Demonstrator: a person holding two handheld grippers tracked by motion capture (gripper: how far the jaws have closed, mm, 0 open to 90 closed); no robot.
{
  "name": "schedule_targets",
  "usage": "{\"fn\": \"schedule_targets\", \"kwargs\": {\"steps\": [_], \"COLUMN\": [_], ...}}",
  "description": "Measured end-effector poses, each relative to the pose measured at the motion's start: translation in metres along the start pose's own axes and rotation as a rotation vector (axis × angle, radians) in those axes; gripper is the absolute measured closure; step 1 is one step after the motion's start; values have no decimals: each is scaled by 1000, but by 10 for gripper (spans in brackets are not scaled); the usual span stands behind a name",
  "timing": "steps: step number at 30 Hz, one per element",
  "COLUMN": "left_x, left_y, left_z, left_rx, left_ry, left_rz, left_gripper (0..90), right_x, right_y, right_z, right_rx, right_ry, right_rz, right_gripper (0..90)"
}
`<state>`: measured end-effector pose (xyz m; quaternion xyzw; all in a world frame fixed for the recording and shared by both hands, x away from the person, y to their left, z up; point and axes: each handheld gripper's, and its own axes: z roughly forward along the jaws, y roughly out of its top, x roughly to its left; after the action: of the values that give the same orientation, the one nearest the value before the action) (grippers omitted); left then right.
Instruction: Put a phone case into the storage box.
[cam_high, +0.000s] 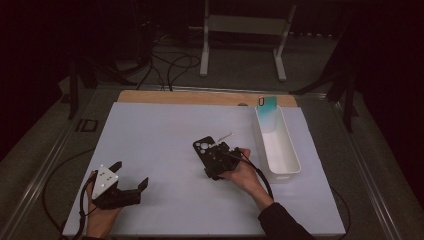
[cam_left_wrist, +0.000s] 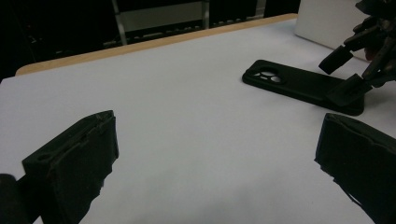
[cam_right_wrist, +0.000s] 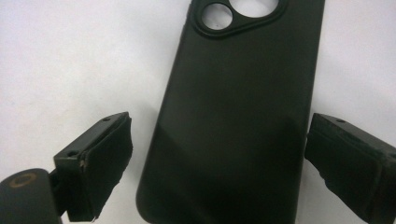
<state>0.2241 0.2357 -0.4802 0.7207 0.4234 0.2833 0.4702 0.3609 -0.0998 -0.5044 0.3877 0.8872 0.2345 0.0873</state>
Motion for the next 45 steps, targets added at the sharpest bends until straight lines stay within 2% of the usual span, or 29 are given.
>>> {"fn": "schedule_targets", "kwargs": {"steps": [15,19,25,28,33,36,41,45], "left_x": [0,-1,-1,-1,-1,-1,-1,-2], "left_y": [0,0,0,0,0,0,0,0], "left_z": [0,1,1,1,1,2,3,4], "left_rx": [4,5,5,5,8,13,21,25], "left_ry": [-1,-2,-2,-3,-2,-2,-2,-5], "left_rz": [0,1,1,0,3,2,1,2], "left_gripper": [0,0,0,0,0,0,0,0], "right_x": [-3,-1,0,3,6,7,5,6], "right_y": [-2,-2,-2,-1,-2,-3,-1,-2], "right_z": [8,11,10,8,6,4,-5,-11], "right_rx": [27,36,44,57,40,14,-33,-55], "right_ry": [-9,-31,-37,-44,-61,-82,-69,-56], "right_rz": [16,9,14,5,-16,-9,13,2], "right_gripper": [74,75,93,131,145,149,150,151]}}
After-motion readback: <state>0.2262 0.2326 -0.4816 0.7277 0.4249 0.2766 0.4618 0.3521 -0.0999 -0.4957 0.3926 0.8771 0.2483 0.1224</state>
